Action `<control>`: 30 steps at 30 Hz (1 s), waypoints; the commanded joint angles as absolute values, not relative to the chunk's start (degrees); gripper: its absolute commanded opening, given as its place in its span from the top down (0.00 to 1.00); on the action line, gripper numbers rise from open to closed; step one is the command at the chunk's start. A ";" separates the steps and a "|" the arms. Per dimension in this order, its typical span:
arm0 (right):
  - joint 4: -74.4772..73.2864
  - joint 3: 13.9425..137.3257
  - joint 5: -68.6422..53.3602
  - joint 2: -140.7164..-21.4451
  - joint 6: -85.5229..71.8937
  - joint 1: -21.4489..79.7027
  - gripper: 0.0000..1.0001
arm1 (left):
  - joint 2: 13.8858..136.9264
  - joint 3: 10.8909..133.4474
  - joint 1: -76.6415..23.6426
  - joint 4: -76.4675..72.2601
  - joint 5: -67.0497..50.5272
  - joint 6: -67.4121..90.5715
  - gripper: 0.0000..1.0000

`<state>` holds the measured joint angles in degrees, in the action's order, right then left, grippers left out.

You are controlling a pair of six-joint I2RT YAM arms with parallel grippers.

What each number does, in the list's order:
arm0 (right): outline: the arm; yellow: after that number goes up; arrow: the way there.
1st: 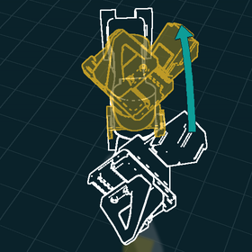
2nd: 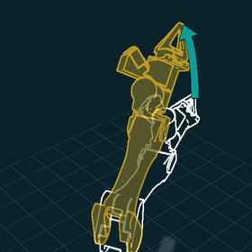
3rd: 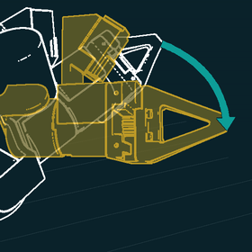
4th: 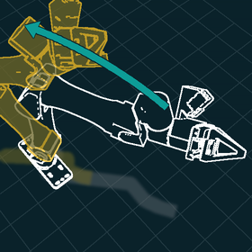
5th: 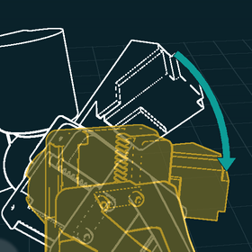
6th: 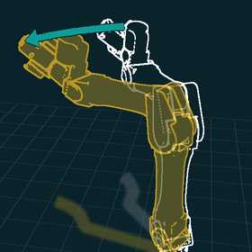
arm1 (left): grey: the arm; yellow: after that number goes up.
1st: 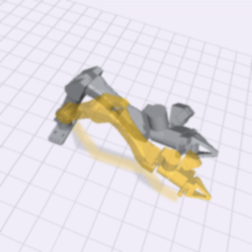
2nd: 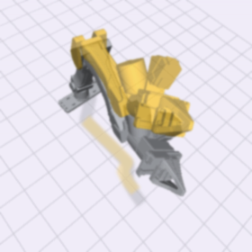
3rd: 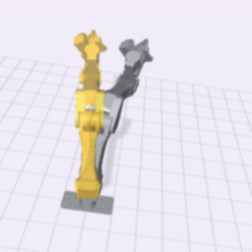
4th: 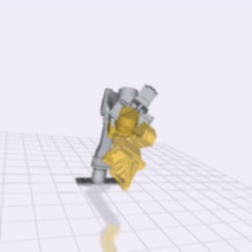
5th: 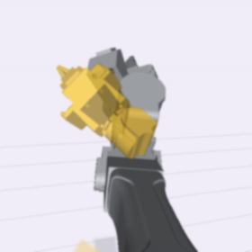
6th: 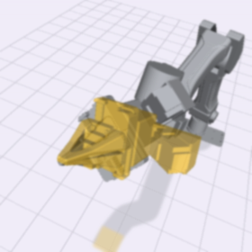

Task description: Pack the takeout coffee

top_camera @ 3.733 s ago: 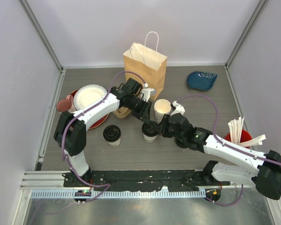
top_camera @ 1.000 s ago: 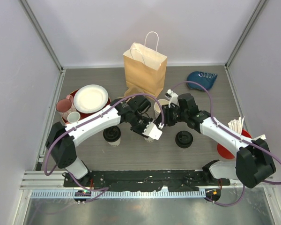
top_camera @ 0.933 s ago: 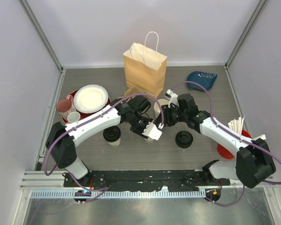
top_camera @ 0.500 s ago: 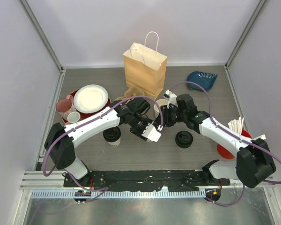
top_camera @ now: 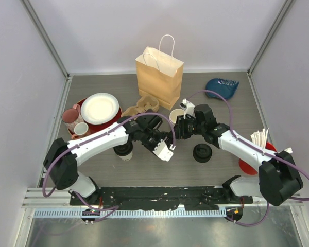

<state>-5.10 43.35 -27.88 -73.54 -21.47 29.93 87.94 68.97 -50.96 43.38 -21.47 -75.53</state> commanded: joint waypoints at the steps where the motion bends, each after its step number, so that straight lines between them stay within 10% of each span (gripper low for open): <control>1: -3.87 41.93 -27.51 -73.04 -21.88 30.59 0.72 | 87.54 63.30 -51.41 44.92 -18.99 -78.57 0.57; 30: -3.16 34.37 -21.97 -68.99 -23.03 31.90 0.94 | 84.55 43.68 -53.44 37.70 -19.51 -79.37 0.63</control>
